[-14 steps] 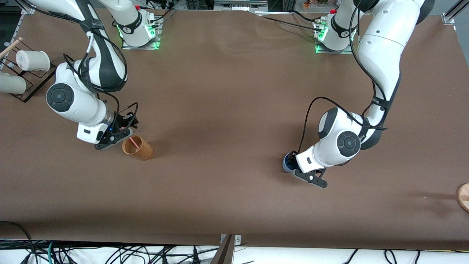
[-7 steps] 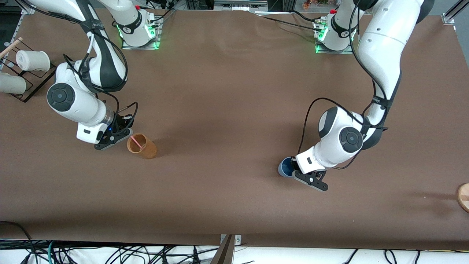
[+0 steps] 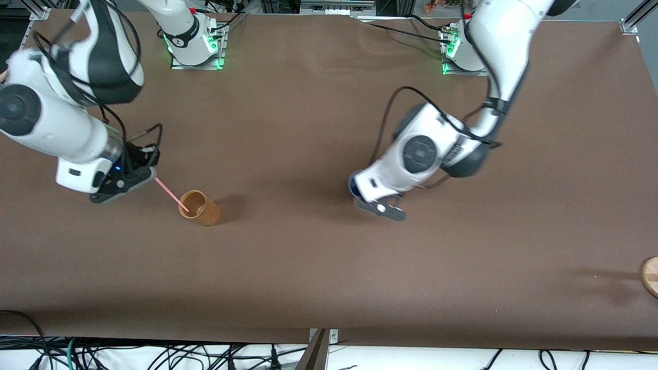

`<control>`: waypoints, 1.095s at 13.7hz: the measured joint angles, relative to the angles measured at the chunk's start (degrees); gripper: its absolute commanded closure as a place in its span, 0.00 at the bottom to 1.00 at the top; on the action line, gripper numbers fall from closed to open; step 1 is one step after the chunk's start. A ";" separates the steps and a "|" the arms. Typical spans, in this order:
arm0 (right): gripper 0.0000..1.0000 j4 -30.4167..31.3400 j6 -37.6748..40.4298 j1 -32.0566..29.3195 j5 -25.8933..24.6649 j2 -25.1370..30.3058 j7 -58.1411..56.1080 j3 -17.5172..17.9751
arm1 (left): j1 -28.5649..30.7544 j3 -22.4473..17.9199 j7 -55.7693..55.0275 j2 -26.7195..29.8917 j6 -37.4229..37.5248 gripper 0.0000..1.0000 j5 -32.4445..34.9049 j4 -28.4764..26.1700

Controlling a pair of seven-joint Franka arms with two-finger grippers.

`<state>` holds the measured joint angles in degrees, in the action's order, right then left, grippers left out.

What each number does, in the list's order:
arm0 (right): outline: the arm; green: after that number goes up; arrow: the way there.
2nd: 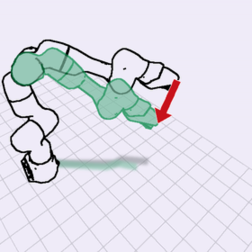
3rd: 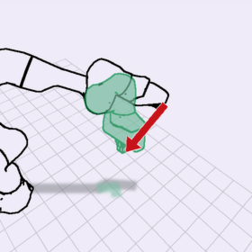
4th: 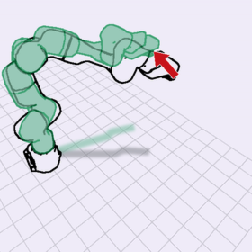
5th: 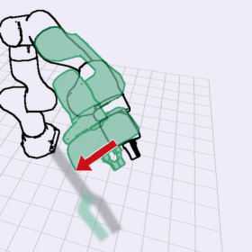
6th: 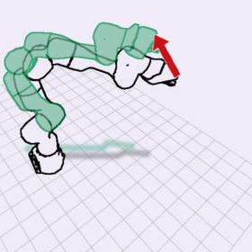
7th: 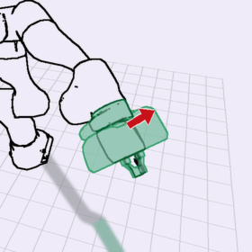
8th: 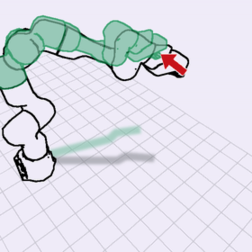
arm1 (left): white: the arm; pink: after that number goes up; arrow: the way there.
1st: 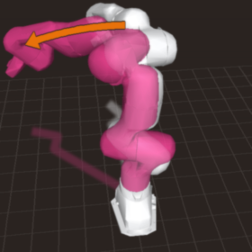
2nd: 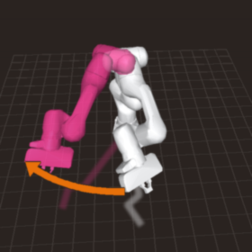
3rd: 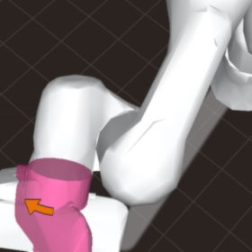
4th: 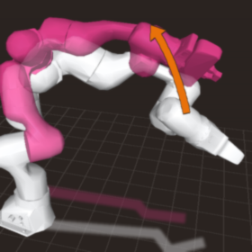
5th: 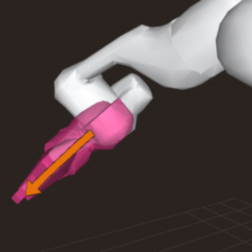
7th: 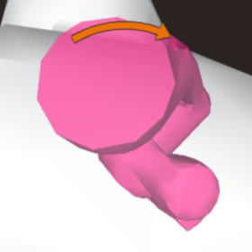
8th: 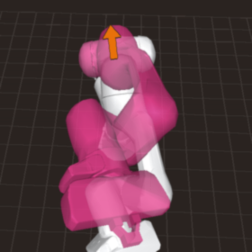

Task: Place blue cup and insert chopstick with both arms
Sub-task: 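Grasp the blue cup with the left gripper while the right gripper pulls the chopstick, then carry the blue cup with the left gripper and set it down mid-table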

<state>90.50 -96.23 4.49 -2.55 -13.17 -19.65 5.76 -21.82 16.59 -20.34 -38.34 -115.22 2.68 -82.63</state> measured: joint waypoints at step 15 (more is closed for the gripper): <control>1.00 -7.98 8.03 5.25 3.15 -2.85 27.30 9.95 | -3.68 -0.63 -7.34 0.13 8.74 0.00 6.63 -0.22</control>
<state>82.52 -88.20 9.74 0.61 -16.02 7.65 15.71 -25.50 15.96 -27.68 -38.21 -106.48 9.31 -82.84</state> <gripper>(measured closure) 0.916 0.115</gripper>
